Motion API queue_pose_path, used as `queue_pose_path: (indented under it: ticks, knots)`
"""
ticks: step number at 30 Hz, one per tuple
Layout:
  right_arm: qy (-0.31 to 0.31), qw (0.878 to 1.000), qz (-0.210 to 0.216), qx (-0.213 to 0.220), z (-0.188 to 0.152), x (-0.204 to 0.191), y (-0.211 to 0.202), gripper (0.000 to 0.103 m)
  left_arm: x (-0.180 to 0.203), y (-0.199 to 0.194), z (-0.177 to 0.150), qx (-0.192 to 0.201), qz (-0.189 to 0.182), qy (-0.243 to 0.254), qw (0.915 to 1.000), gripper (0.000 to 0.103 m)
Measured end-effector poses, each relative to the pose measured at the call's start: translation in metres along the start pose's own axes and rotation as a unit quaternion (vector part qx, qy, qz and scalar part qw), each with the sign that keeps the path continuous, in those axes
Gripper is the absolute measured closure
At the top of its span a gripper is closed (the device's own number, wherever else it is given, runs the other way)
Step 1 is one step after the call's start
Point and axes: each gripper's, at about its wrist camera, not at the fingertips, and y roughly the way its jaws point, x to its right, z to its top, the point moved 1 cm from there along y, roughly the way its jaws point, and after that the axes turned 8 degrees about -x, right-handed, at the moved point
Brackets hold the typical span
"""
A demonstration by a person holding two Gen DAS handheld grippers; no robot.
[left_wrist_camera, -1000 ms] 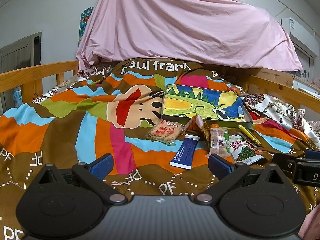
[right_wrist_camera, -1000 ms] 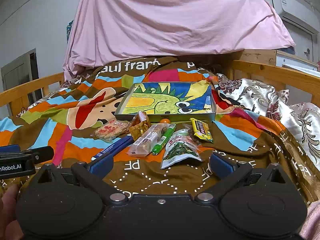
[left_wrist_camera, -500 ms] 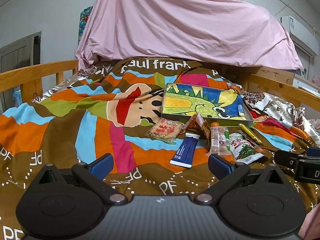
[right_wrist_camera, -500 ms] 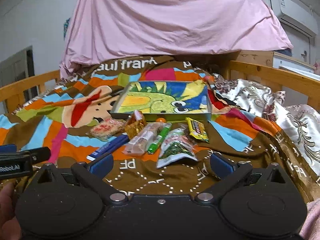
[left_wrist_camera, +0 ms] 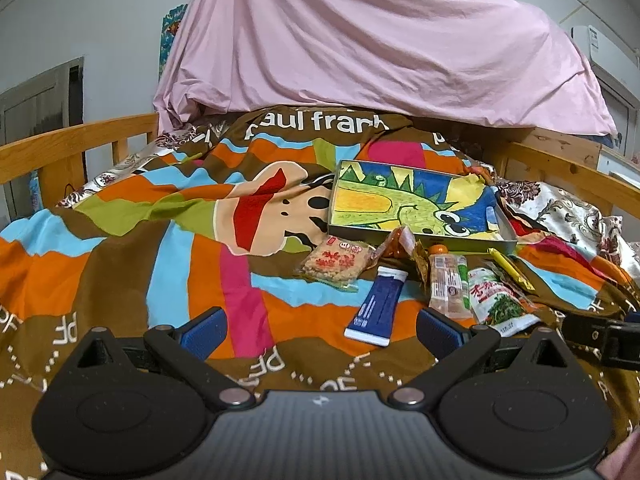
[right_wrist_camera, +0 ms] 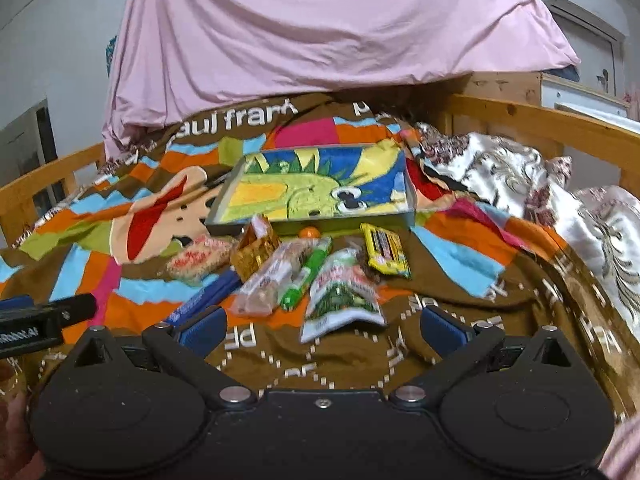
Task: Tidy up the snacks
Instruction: 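Lower the left tool onto the wrapped bar while the right tool lowers onto the vegetable pouch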
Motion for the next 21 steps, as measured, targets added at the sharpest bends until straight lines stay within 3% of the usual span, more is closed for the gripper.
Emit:
queue_pose_path:
  ticks: [6,12,18,21]
  knots:
    - [-0.009,0.999,0.01,0.034,0.027,0.013,0.024,0.0,0.013,0.02,0.015,-0.011,-0.01,0.021,0.9997,0.0]
    - [-0.088,0.995,-0.002,0.04,0.052,0.02,0.061,0.001,0.026,0.051,0.029,-0.03,-0.035,0.032,0.9984,0.0]
    - [-0.116,0.992,0.036,-0.022,0.067,0.039,0.097,0.001,0.037,0.076,0.048,-0.027,-0.075,0.034,0.9962,0.0]
    - [-0.096,0.993,0.051,-0.05,0.065,0.045,0.106,0.001,0.047,0.082,0.057,0.005,-0.085,0.045,0.9953,0.0]
